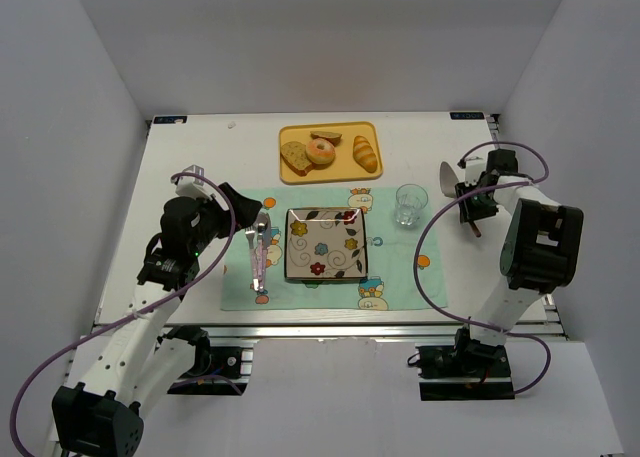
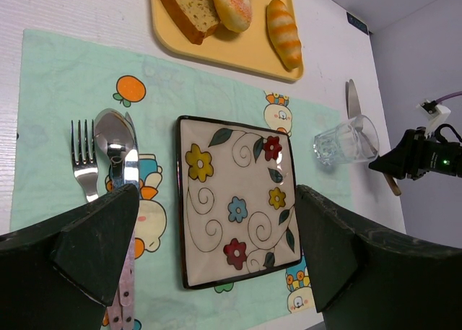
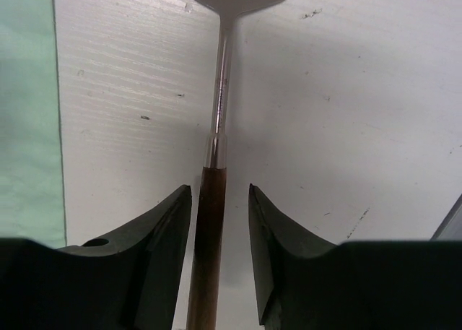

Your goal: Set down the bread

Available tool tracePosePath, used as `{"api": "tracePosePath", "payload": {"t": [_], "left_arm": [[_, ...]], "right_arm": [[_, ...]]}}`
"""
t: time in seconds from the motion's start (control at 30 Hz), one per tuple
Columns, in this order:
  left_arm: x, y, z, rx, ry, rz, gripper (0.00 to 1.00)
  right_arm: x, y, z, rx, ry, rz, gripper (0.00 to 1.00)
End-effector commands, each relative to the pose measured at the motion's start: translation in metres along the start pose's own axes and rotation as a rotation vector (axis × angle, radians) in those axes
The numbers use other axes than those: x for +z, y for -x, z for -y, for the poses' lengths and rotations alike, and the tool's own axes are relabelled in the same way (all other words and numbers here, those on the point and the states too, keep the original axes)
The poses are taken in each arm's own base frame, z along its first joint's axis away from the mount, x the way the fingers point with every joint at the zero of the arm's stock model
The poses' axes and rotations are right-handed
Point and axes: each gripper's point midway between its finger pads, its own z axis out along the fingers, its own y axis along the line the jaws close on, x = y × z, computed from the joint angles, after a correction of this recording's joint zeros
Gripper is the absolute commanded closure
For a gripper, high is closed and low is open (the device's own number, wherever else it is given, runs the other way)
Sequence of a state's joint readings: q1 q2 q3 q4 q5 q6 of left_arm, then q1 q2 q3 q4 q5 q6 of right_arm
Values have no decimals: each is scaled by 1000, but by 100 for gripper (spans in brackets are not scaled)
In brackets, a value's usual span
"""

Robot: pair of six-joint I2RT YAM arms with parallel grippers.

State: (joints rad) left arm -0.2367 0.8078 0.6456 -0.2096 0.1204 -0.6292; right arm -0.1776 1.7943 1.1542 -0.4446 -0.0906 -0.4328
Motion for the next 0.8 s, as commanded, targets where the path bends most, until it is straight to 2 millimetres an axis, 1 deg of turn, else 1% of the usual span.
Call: {"api": "tracePosePath", "payload": {"t": [0.0, 0.2, 0.47, 0.77], "left_arm": [[-3, 10, 8, 1, -27, 30, 2], [-4, 9, 7, -4, -24, 27, 2], [-5, 10, 8, -8, -26, 34, 2], [-4, 9, 7, -10, -25, 35, 2]], "right_arm": [[-23, 32, 7, 9, -21, 106, 58], [-27, 34, 9, 16, -34, 127, 63], [-24, 26, 6, 19, -26, 103, 64], [-21, 23, 4, 26, -14, 91, 64]]}}
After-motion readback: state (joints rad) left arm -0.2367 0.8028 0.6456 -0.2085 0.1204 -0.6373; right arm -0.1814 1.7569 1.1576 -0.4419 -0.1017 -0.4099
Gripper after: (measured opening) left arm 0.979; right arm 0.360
